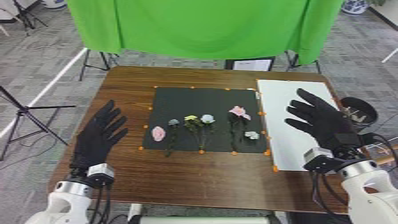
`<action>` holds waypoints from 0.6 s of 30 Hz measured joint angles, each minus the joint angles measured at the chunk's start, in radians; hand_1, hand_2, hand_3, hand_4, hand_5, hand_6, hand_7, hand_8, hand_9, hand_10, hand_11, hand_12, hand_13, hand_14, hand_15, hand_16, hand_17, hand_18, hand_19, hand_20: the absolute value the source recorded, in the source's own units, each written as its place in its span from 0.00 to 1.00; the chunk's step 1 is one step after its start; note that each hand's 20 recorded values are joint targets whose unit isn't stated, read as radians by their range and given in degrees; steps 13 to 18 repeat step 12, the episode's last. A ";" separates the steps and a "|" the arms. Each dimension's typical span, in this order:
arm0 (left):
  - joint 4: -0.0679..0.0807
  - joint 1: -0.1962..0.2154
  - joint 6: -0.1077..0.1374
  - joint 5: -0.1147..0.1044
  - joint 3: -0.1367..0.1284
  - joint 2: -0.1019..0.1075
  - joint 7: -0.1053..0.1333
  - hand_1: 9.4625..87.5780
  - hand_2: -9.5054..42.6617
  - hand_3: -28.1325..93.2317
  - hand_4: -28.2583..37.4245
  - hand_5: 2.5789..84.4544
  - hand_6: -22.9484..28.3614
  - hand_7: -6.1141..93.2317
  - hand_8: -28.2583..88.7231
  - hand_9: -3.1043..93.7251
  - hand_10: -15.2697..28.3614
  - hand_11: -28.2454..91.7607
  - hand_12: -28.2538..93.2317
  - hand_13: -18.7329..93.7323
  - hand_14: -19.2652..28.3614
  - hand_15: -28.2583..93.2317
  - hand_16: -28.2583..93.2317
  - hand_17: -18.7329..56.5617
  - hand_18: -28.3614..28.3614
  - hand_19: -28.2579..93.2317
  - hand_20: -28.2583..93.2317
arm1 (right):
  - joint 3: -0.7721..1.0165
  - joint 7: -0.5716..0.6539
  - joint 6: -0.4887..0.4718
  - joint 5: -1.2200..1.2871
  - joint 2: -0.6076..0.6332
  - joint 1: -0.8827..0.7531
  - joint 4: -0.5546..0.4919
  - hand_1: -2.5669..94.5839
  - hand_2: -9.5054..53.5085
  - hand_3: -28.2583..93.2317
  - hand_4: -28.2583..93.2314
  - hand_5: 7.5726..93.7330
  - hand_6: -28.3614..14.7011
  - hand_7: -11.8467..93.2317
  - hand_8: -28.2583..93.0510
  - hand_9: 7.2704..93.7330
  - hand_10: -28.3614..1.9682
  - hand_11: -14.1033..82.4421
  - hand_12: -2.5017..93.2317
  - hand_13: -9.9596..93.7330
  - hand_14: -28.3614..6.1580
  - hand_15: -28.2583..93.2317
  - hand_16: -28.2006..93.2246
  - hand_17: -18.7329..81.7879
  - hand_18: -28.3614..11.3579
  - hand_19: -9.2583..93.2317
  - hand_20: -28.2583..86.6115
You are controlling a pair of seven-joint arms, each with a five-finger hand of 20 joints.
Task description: Arrange flowers
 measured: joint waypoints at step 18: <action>0.005 -0.007 -0.009 0.001 0.000 -0.002 -0.018 0.19 0.09 0.80 0.00 0.25 0.50 0.24 0.15 0.23 0.56 0.34 0.40 0.28 0.68 0.39 0.28 0.09 0.84 0.49 0.31 | -0.007 0.009 -0.001 0.010 -0.001 0.001 0.001 0.15 0.03 0.94 0.01 0.24 0.57 0.26 0.16 0.27 0.49 0.21 0.28 0.32 0.49 0.29 0.54 0.17 0.16 0.45 0.41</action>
